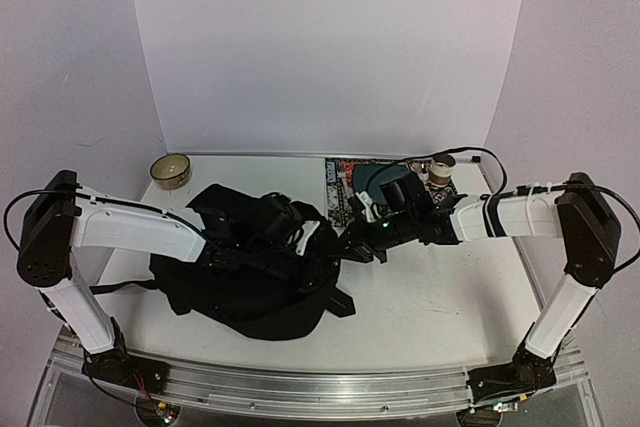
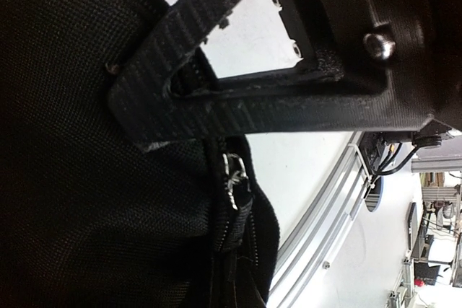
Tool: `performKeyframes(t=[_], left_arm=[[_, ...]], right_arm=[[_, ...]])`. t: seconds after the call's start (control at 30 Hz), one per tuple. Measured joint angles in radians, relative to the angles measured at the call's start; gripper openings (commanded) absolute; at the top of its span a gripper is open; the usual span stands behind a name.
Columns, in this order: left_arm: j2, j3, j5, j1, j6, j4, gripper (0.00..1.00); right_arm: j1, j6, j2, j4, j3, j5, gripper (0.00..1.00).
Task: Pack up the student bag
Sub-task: Zip the largest pocket of the bag in the student bag.
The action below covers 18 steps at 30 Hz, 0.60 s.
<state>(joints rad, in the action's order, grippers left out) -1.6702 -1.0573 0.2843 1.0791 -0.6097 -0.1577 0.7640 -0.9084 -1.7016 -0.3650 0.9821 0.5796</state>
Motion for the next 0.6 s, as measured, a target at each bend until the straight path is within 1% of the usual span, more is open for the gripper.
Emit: performKeyframes(t=[0.13, 0.3, 0.4, 0.6], left_arm=[[0.026, 0.017, 0.0, 0.0, -0.013, 0.005, 0.0], [0.102, 0.064, -0.014, 0.0, -0.034, 0.041, 0.0], [0.128, 0.088, -0.023, 0.0, -0.047, 0.064, 0.0], [0.155, 0.131, -0.034, 0.0, -0.072, 0.109, 0.0]], right_arm=[[-0.009, 0.01, 0.0, 0.003, 0.0, -0.001, 0.06], [-0.023, 0.032, 0.0, 0.017, 0.001, 0.016, 0.06], [-0.028, 0.047, 0.0, 0.032, 0.013, 0.029, 0.01], [-0.037, 0.07, -0.001, 0.056, 0.029, 0.049, 0.0]])
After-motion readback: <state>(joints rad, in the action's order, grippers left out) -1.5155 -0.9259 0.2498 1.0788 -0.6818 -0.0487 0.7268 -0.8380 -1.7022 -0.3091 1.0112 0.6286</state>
